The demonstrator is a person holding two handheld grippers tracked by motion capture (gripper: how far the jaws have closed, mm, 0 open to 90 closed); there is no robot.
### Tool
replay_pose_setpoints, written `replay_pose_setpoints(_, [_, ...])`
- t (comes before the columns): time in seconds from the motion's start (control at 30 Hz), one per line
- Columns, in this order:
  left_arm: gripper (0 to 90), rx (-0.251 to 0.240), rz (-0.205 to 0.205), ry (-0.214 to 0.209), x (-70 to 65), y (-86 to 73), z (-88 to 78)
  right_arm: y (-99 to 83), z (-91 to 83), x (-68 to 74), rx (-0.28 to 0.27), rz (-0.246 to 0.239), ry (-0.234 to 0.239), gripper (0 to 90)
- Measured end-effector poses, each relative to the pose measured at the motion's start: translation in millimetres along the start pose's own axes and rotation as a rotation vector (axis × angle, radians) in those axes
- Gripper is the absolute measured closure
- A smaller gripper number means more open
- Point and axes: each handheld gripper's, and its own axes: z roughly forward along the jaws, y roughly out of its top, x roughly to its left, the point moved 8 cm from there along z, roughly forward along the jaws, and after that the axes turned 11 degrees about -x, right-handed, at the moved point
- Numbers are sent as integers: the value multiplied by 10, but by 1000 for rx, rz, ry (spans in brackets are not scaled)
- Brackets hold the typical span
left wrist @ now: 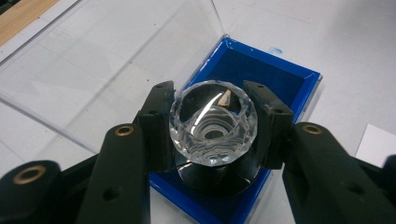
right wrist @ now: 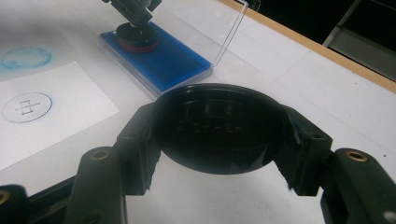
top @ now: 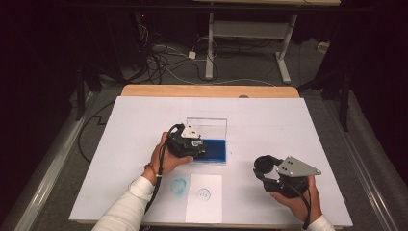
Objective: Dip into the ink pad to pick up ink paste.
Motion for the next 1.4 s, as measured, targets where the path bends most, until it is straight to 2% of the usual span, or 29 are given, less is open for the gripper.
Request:
replay_pose_setpoints(0.13, [548, -5, 17, -1, 1, 1, 14, -1, 5, 12, 1, -3, 6, 387])
replay_pose_setpoints(0.5, [548, -4, 28, 12, -12, -4, 20, -8, 12, 26, 6, 2, 9, 387])
replay_pose_setpoints(0.83, [549, -2, 5, -5, 21, -1, 37, -15, 24, 34, 11, 5, 14, 387])
replay_pose_setpoints(1.4, [548, 3, 27, 4, 1, -22, 32, -4, 15, 36, 7, 2, 14, 387])
